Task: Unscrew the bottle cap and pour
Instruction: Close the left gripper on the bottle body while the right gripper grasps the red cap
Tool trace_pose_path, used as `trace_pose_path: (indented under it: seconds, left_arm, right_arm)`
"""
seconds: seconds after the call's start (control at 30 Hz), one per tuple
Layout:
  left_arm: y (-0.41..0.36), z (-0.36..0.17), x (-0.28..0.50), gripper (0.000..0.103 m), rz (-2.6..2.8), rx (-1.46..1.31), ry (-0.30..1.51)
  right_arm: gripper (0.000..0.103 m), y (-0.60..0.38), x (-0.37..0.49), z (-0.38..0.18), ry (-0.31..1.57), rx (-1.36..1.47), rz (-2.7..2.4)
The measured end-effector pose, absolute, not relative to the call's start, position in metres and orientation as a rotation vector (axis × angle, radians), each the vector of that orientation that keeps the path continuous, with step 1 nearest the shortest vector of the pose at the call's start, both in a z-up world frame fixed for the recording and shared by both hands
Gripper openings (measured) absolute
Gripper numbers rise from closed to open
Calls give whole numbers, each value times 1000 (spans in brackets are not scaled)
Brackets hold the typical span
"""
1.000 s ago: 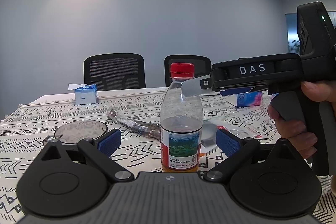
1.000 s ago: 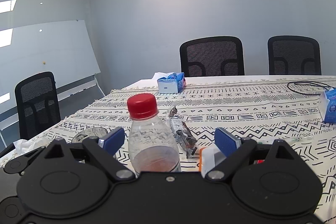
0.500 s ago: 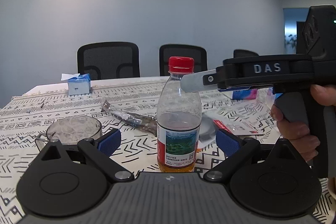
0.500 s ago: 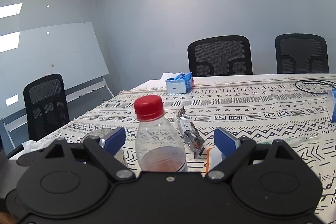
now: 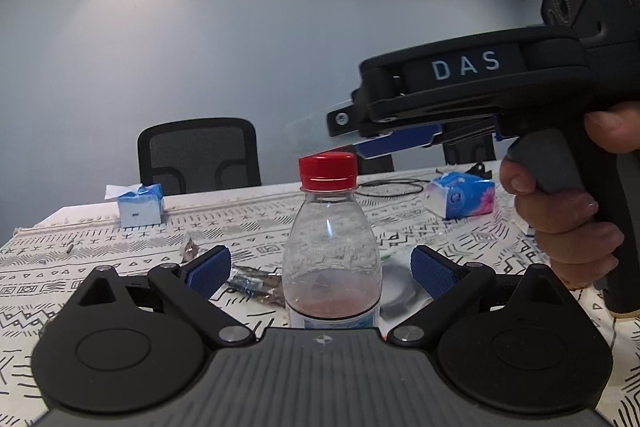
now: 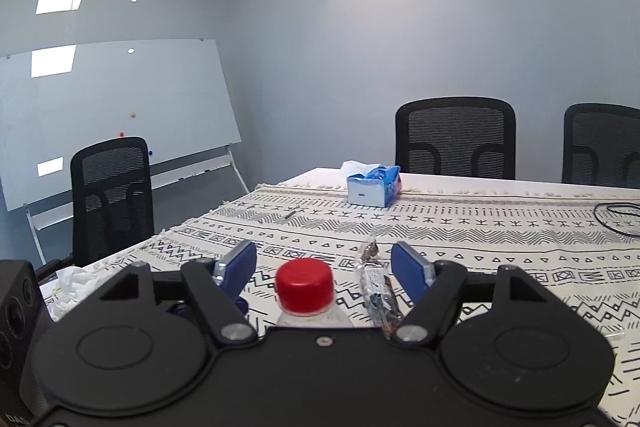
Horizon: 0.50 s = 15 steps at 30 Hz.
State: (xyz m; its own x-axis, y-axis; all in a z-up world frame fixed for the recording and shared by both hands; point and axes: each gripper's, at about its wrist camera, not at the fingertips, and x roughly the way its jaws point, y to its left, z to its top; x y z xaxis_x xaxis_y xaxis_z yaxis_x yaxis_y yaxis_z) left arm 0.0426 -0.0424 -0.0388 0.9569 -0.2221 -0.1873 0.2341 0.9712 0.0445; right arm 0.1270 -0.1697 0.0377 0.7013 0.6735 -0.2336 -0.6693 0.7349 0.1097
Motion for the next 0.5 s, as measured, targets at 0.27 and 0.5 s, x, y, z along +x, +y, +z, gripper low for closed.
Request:
trace_pose_path:
  seconds: [0.27, 0.5]
  left_arm:
    - [-52, -39, 53, 72, -256, 70, 154]
    - [-49, -47, 58, 56, -229, 14, 172]
  right_arm:
    - [58, -143, 133, 38, 265, -47, 767]
    - [35, -131, 132, 26, 261, -78, 736]
